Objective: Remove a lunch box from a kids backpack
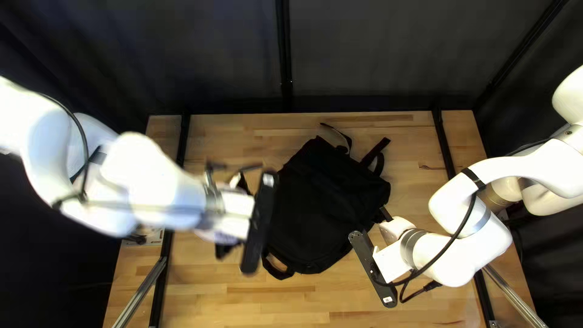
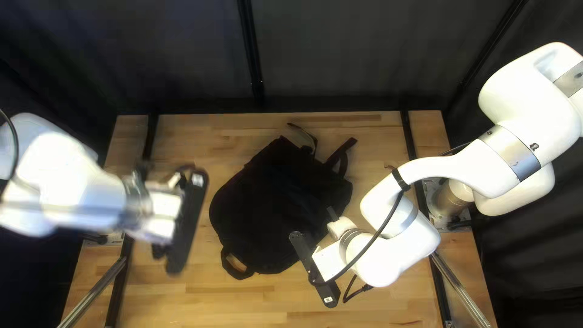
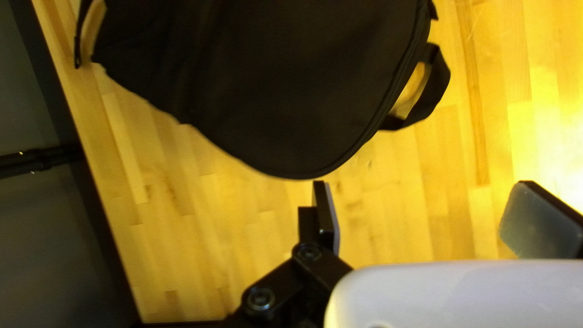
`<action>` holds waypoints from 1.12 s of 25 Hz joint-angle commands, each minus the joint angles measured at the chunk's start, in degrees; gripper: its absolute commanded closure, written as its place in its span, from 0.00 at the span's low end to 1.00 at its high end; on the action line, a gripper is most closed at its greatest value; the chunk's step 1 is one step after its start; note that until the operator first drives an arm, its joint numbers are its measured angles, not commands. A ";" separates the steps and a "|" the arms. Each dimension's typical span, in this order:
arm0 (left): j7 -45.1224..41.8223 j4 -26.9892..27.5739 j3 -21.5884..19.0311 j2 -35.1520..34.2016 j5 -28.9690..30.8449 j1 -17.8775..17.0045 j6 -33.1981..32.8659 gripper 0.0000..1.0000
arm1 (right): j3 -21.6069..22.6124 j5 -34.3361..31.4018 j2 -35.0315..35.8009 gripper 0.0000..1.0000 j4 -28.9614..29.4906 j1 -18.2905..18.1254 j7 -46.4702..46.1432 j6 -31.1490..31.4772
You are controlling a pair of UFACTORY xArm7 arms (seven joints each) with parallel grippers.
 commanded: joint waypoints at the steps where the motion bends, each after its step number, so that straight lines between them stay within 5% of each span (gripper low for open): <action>1: -19.24 -0.61 -5.20 11.22 9.61 -1.08 -4.88 0.00 | 0.00 0.00 0.00 0.00 0.00 0.00 0.00 0.00; 7: -41.18 0.85 -7.02 20.70 15.57 -3.64 -2.48 0.00 | 0.00 0.00 0.00 0.00 0.00 0.00 0.00 0.00; 12: -60.58 5.99 -3.83 32.69 20.07 -5.42 -5.54 0.00 | 0.00 0.00 0.00 0.00 0.00 0.00 0.00 0.00; 21: -61.31 3.80 -4.17 29.44 19.72 -5.38 -6.87 0.00 | 0.00 0.00 0.00 0.00 0.00 0.00 0.00 0.00; 28: -67.96 6.99 -3.14 33.59 26.76 -7.49 -8.81 0.00 | 0.00 0.00 0.00 0.00 0.00 0.00 0.00 0.00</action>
